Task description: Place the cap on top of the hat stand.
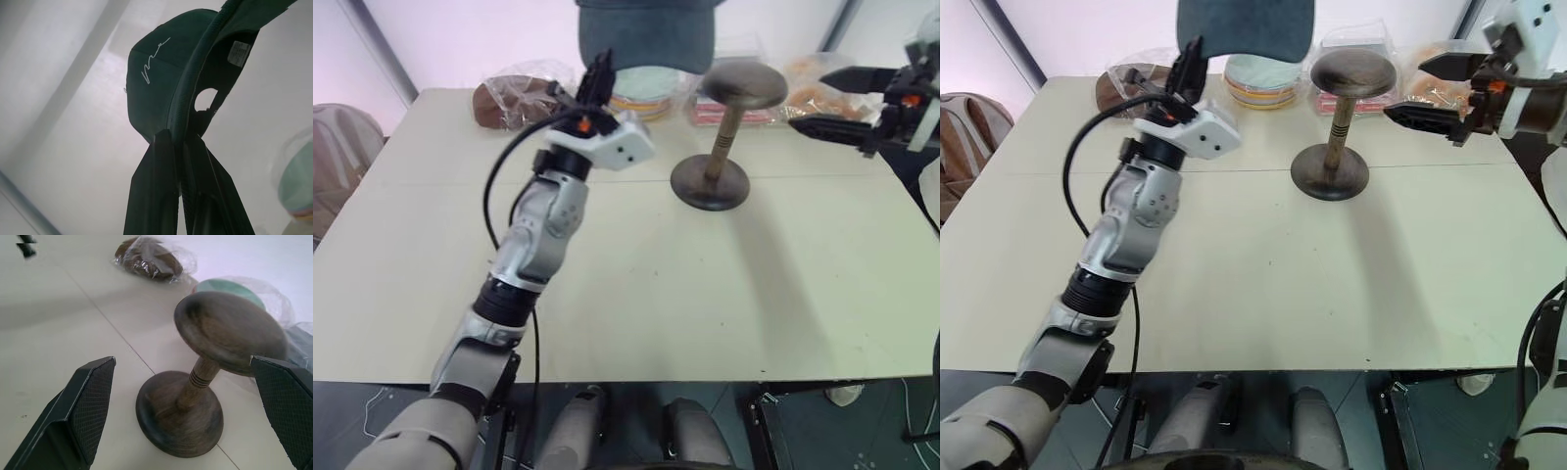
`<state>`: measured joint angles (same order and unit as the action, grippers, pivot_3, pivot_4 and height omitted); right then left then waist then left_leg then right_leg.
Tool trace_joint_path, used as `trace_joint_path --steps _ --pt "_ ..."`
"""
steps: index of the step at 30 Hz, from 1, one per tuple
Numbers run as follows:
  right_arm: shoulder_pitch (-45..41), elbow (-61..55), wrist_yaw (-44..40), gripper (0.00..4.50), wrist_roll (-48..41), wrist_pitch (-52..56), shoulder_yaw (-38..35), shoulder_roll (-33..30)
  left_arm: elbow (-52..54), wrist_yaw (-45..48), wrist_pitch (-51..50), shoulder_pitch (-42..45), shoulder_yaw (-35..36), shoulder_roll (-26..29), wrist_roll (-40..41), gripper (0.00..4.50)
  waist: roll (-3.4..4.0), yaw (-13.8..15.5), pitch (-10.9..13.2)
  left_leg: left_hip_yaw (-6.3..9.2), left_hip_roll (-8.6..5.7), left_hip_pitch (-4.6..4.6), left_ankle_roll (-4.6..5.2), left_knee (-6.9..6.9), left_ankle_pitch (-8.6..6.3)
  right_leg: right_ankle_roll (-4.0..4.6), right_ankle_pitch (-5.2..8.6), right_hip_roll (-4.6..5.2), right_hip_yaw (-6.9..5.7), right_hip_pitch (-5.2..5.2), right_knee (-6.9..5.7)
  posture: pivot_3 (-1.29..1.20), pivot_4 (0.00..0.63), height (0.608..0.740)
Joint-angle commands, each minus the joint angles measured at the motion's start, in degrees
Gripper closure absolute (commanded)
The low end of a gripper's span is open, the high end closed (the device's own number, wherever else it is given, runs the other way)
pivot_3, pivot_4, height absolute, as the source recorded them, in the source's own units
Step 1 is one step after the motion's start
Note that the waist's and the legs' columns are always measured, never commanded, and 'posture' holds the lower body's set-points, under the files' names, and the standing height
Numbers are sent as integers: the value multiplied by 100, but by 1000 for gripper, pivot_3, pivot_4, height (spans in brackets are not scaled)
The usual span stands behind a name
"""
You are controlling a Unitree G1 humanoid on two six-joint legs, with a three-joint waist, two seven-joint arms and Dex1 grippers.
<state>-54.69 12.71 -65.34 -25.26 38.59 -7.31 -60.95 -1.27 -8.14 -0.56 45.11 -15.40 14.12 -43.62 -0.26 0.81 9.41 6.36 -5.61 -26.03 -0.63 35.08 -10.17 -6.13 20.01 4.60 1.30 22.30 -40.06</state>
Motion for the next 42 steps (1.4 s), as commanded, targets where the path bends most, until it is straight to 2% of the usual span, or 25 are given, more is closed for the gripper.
trace_joint_path --steps 1,8,11,20,25,30,34,42 --pt "33 -191 -16 0 -269 352 -444 -263 13 -280 114 128 -109 -180 -118 4475 -1 0 1 1 0 -1 0 1 0 0 0 0 -1 0 0 0 150 740" --pt "707 -1063 361 0 -824 1331 -1207 -416 -341 -484 220 275 -283 -558 -114 4475 0 -7 0 -1 1 -1 1 2 -1 0 0 0 1 2 -1 0 150 740" --pt "1323 -2028 838 0 -1317 2093 -1881 -219 -555 -570 296 381 -317 -733 -42 4475 -1 6 0 0 1 -6 3 8 -2 -1 0 0 -1 1 -1 0 150 740" --pt "2016 -3670 2624 0 -2192 3258 -3460 727 -1052 -711 584 586 -340 -963 172 4475 -2 -4 0 0 0 -15 8 20 -4 -7 -3 1 -3 2 -3 0 150 740" --pt "2517 -4631 3461 0 -2833 3148 -4234 1644 -1272 -753 776 548 -439 -1057 207 4475 -3 -1 -1 1 0 -16 9 24 -3 -7 -4 0 -4 0 -7 0 150 740" --pt "3392 -5169 3932 0 -3388 2835 -4662 2189 -1499 -780 964 566 -486 -1102 251 4475 -4 -3 -2 0 -2 -16 11 27 -3 -8 -4 0 -3 0 -11 0 150 740" --pt "3822 -5346 4401 0 -3867 2600 -4732 2254 -1691 -796 1098 621 -565 -1175 257 4475 -2 -11 -3 -1 -2 -15 11 28 -3 -8 -4 -2 -2 0 -12 0 150 740" --pt "4447 -5484 5126 0 -4599 2074 -4652 1927 -2223 -965 1349 784 -749 -1315 160 4475 -3 -14 -2 -1 -2 -14 12 29 -3 -9 -3 -2 -2 -3 -12 0 150 740"
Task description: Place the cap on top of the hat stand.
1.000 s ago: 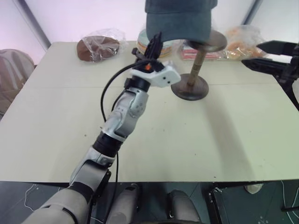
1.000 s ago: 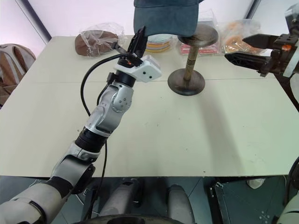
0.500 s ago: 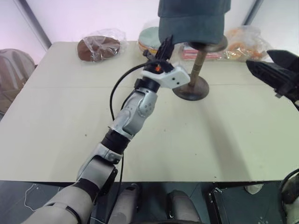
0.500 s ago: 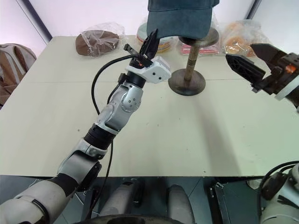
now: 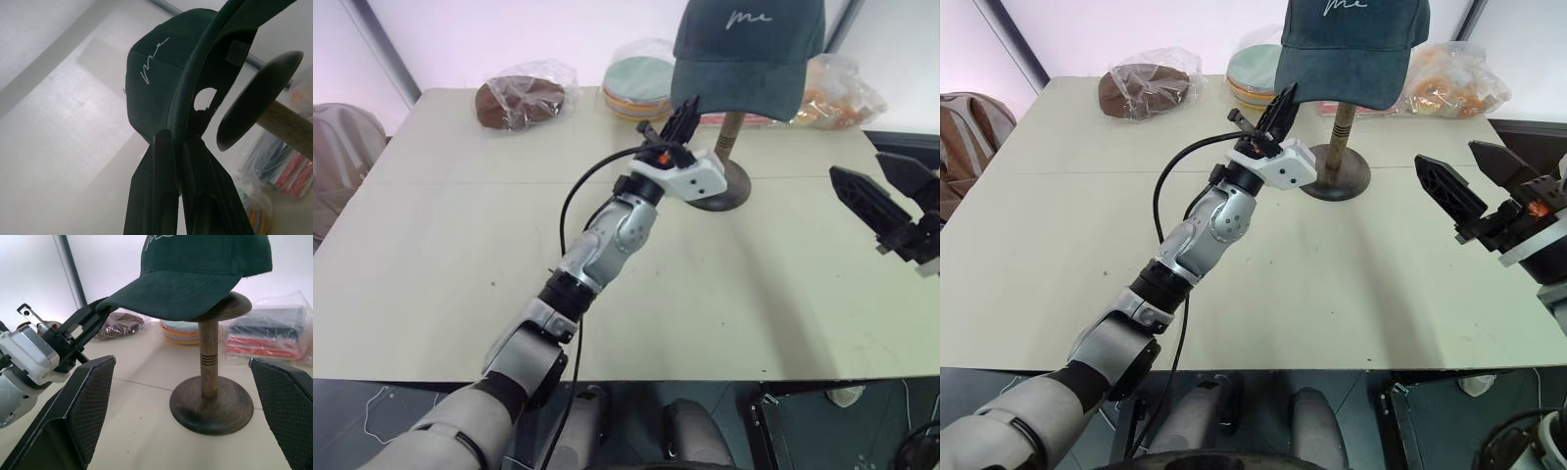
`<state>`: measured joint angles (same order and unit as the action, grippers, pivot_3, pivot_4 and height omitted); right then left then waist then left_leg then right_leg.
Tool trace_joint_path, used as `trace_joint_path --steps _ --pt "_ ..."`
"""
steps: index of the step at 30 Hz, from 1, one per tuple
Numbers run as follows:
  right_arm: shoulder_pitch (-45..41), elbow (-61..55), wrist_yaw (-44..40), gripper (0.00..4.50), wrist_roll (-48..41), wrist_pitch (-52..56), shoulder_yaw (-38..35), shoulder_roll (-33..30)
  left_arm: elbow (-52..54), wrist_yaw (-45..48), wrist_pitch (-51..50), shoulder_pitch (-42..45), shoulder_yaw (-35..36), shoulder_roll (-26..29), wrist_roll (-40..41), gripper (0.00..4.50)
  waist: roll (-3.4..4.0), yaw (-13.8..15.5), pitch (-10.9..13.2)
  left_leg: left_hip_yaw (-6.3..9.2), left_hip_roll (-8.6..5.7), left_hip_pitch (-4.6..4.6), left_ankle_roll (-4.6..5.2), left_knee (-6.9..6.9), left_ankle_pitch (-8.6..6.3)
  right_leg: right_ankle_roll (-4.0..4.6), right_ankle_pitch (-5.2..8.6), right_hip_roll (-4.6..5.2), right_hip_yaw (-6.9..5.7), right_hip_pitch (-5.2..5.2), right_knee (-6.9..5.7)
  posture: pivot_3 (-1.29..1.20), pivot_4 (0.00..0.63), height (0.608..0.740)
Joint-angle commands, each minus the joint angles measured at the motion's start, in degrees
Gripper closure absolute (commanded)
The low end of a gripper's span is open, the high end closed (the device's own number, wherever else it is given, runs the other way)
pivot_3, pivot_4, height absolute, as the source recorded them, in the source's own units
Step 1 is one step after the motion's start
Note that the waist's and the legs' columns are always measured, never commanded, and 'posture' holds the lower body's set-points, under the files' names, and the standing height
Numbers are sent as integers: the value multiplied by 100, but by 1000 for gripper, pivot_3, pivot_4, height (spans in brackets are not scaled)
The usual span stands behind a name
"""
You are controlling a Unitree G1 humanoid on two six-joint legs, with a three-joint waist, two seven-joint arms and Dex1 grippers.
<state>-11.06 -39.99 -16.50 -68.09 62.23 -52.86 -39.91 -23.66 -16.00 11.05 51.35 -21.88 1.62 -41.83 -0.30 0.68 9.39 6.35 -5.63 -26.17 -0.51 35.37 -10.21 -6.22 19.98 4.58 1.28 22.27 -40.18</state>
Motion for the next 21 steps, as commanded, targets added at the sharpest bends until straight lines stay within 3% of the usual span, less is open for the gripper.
trace_joint_path --steps 1,11,21 --pt "147 -199 298 0 -380 -348 -96 -241 -66 -219 204 164 -147 -112 -41 4475 0 -1 0 0 0 0 0 0 0 0 0 0 0 0 0 0 150 740" --pt "549 -6 702 0 -825 -874 104 -789 -323 -379 101 25 -469 -431 -137 4475 -3 0 2 0 0 0 3 4 -1 -1 0 -1 0 -3 0 0 150 740" --pt "878 57 671 0 -866 -1242 330 -1015 -114 2 54 -233 -609 -380 -223 4475 -3 11 1 1 0 0 4 11 -2 -2 0 -1 -1 -8 0 0 150 740"
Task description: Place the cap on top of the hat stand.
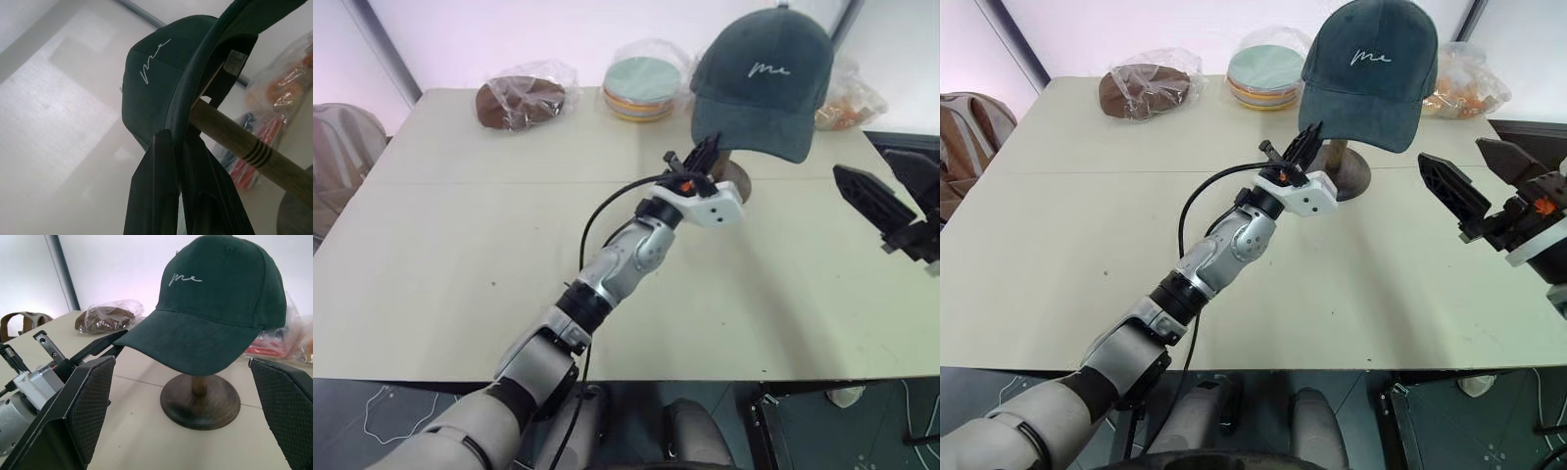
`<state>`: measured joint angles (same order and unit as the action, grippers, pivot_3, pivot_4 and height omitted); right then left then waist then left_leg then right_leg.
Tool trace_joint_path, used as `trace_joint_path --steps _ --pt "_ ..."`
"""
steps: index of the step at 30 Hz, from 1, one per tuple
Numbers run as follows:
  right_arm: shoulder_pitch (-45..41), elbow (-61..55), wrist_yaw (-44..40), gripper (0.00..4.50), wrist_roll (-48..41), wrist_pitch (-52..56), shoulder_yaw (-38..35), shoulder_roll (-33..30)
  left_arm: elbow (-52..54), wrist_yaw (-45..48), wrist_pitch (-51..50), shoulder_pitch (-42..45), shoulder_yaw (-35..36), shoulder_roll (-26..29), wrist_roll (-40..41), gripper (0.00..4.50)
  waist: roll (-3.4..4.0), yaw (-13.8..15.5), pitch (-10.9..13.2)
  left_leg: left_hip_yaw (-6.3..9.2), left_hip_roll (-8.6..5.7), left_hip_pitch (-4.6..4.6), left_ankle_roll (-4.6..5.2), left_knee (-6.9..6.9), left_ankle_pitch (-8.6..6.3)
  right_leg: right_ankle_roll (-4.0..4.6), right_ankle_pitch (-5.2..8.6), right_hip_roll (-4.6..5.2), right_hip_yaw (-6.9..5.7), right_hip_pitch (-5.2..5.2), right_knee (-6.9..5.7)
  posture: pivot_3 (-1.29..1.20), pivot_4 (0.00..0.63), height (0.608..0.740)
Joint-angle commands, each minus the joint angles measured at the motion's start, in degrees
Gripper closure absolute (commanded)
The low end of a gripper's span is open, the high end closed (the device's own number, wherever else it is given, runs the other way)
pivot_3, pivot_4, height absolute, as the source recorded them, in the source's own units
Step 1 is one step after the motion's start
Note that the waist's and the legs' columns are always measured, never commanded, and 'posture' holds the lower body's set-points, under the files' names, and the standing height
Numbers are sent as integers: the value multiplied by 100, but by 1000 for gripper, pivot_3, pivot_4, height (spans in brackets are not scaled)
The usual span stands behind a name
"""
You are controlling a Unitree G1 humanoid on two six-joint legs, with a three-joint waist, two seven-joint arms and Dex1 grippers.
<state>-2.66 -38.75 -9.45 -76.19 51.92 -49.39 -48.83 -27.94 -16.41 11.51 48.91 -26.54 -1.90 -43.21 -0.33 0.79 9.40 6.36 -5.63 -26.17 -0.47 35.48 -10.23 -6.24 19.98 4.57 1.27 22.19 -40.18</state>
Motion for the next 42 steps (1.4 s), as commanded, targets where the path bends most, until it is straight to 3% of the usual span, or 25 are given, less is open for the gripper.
trace_joint_path --steps 1,9,21,23,24,25,26,31,42 --pt "60 -66 -41 0 -52 -239 4 -129 319 63 6 5 -191 -17 -134 4475 0 0 0 0 0 0 1 2 -1 0 0 0 0 -1 0 0 150 740" --pt "198 0 -140 0 -9 -413 110 -272 443 639 180 -220 -209 -137 399 4475 0 1 0 2 0 0 2 6 -1 -1 0 0 -3 -4 0 0 150 740" --pt "347 71 -250 0 0 -498 19 -433 525 691 302 -263 -277 -127 363 4475 -1 4 0 4 0 0 6 16 -4 -2 0 0 -6 -10 0 0 150 740" --pt "369 83 -266 0 16 -513 27 -453 564 726 313 -287 -275 -117 379 3788 -1 5 0 5 0 0 7 17 -5 -2 0 0 -8 -12 0 0 150 740" --pt "379 91 -280 0 24 -516 28 -463 607 757 317 -302 -286 -94 367 3756 0 -2 0 5 0 0 7 18 -5 -2 0 0 -8 -13 0 0 150 740" --pt "379 107 -298 0 43 -519 42 -474 654 794 319 -327 -279 -74 375 3096 0 -7 0 5 0 0 9 20 -6 -2 0 0 -8 -13 0 0 150 740" --pt "381 117 -312 0 57 -524 51 -482 692 823 316 -347 -273 -61 381 2987 0 -8 0 5 0 0 9 20 -6 -2 0 -1 -8 -13 0 0 150 740" --pt "365 177 -408 0 123 -558 135 -502 902 976 239 -470 -304 35 309 538 0 -6 0 5 1 1 10 21 -6 -2 0 -1 -8 -14 0 0 150 740" --pt "120 416 -674 0 351 -616 409 -613 1458 1928 181 -1025 -218 136 950 538 2 -6 -1 6 1 9 11 22 -7 -2 0 -2 -7 -21 1 0 150 740"
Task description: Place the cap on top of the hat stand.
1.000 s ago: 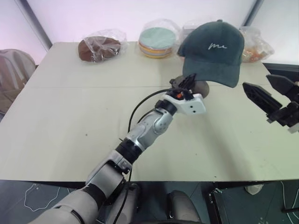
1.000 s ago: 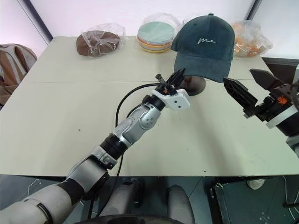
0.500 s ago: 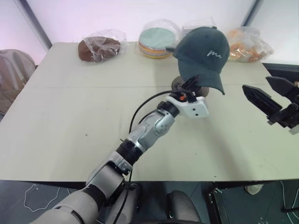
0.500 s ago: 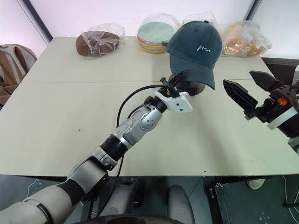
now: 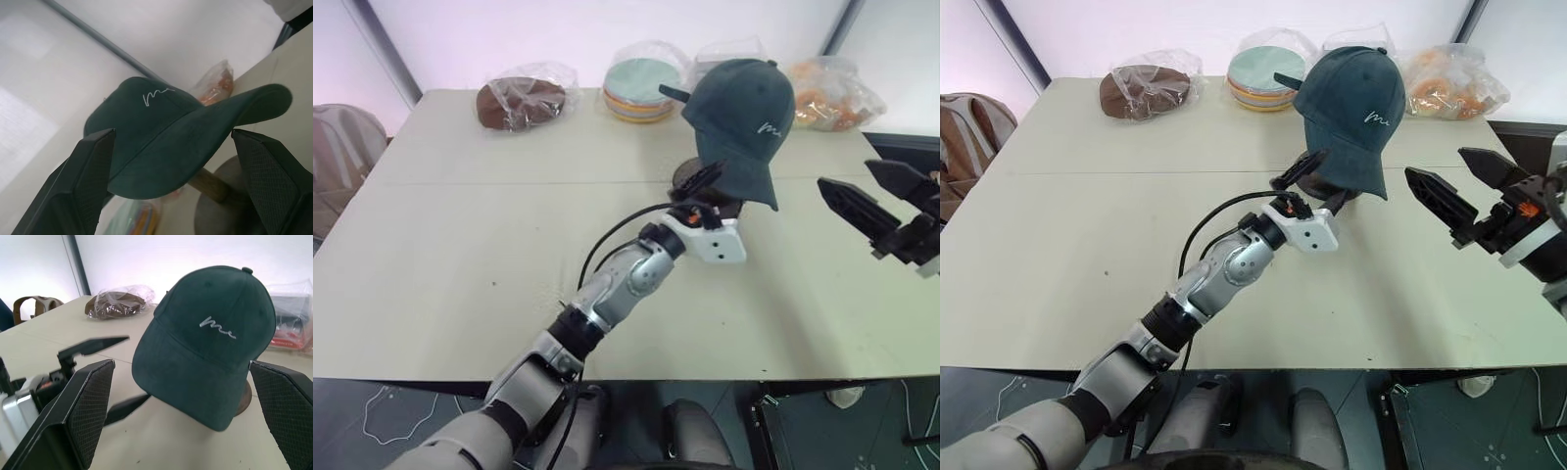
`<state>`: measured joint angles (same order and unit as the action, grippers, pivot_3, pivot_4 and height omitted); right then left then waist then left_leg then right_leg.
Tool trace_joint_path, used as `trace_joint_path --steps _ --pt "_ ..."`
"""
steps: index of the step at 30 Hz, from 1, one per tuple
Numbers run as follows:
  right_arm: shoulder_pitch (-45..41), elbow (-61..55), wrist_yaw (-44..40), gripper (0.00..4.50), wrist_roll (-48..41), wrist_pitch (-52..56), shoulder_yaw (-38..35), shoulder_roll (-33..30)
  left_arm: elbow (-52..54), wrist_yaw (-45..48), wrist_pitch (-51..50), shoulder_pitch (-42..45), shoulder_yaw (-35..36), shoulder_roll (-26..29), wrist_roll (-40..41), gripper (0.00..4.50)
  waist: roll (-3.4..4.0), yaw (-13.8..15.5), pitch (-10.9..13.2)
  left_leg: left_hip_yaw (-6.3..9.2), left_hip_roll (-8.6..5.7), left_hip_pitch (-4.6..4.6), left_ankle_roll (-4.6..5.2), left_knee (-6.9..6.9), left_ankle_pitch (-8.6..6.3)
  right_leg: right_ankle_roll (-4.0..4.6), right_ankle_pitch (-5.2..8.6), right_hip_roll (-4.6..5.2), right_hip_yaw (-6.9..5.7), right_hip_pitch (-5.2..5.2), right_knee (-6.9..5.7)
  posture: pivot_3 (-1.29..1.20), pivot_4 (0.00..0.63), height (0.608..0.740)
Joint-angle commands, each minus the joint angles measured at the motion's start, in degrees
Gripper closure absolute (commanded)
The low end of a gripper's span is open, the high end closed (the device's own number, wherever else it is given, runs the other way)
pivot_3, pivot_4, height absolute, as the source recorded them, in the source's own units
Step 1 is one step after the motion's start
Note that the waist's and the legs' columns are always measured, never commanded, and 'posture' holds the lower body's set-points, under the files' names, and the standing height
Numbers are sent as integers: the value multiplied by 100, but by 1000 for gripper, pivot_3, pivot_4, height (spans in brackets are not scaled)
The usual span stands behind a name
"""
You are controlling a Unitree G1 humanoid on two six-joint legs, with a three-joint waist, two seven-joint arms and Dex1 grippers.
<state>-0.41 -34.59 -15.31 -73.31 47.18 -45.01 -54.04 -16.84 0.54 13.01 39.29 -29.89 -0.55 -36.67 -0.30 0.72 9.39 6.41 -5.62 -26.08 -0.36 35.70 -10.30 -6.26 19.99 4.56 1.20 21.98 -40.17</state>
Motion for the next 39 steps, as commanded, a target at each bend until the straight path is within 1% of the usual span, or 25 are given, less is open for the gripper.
trace_joint_path --steps 1,7,11,13,14,16,17,19,21,22,24,26,28,32,35,39 --pt "-129 24 -113 0 85 -144 -12 -99 404 296 7 -117 148 38 337 538 0 -1 0 0 0 3 0 0 0 0 0 0 0 -4 0 0 150 740" --pt "-291 149 -232 0 233 -164 138 -113 630 635 -244 -378 449 184 769 538 0 0 0 0 0 24 2 -2 -2 0 0 0 0 -22 4 0 150 740" --pt "-417 215 -314 0 333 -154 226 -113 829 989 -384 -567 835 387 1299 538 -1 -1 1 -1 0 68 13 -7 -9 -4 3 1 0 -66 21 0 150 740" --pt "-458 253 -360 0 378 -150 243 -127 936 1211 -486 -643 1061 502 1633 538 0 -4 0 1 1 68 14 -10 -9 -3 4 0 -1 -65 22 0 150 740" --pt "-480 284 -412 0 412 -147 252 -151 997 1422 -540 -665 1244 629 1917 538 0 -4 0 1 1 69 14 -10 -9 -3 4 0 0 -64 21 0 150 740" --pt "-529 382 -581 0 477 -112 278 -263 1119 2035 -754 -624 1731 906 2753 538 0 -9 1 0 1 68 14 -9 -9 -3 4 1 0 -64 21 0 150 740" --pt "-574 466 -704 0 542 -100 310 -355 1180 2497 -935 -568 1932 1115 3206 538 1 -10 0 0 1 68 13 -10 -9 -3 4 1 0 -62 21 0 150 740" --pt "-647 643 -958 0 705 -91 373 -547 1274 3177 -1264 -429 2231 1505 3843 538 2 -20 0 1 3 70 13 -12 -9 -2 4 -1 0 -63 21 0 150 740" --pt "-678 799 -1291 0 930 -102 471 -781 1403 3861 -1731 -309 2414 1880 4422 538 2 -21 0 1 3 70 13 -12 -9 -2 4 -2 0 -63 22 0 150 740" --pt "-696 874 -1463 0 1043 -123 517 -885 1447 4077 -1868 -248 2499 2023 4622 538 2 -14 0 0 2 70 13 -11 -9 -2 4 0 -1 -65 24 0 150 740" --pt "-748 1037 -1774 0 1330 -203 630 -1106 1586 4518 -2618 -83 2681 2267 5202 538 1 -2 0 2 2 70 13 -12 -9 -3 4 2 -3 -70 33 0 150 740" --pt "-788 1193 -2052 0 1720 -342 793 -1296 1704 4794 -3146 104 2810 2431 5627 538 2 -6 0 4 2 70 13 -11 -9 -3 4 3 -5 -75 39 0 150 740" --pt "-737 1312 -2355 0 2157 -498 996 -1480 1770 4967 -3433 300 2892 2535 5883 538 1 -15 0 8 2 69 13 -11 -9 -3 4 2 -6 -76 43 0 150 740" --pt "-692 1532 -2778 0 2862 -855 1290 -1608 1845 5145 -3900 620 3036 2647 6290 538 1 -38 1 8 2 70 13 -14 -10 -3 4 2 -5 -76 44 0 150 740" --pt "-790 1680 -2990 0 3199 -991 1448 -1633 1877 5366 -4181 812 3154 2847 6542 538 1 -67 1 8 2 70 13 -19 -10 -3 4 3 -4 -74 47 0 150 740" --pt "-960 1797 -3178 0 3426 -1086 1535 -1581 1896 5563 -4411 903 3266 3165 6738 538 1 -119 1 8 2 70 12 -30 -9 -3 4 3 -3 -71 50 0 150 740"
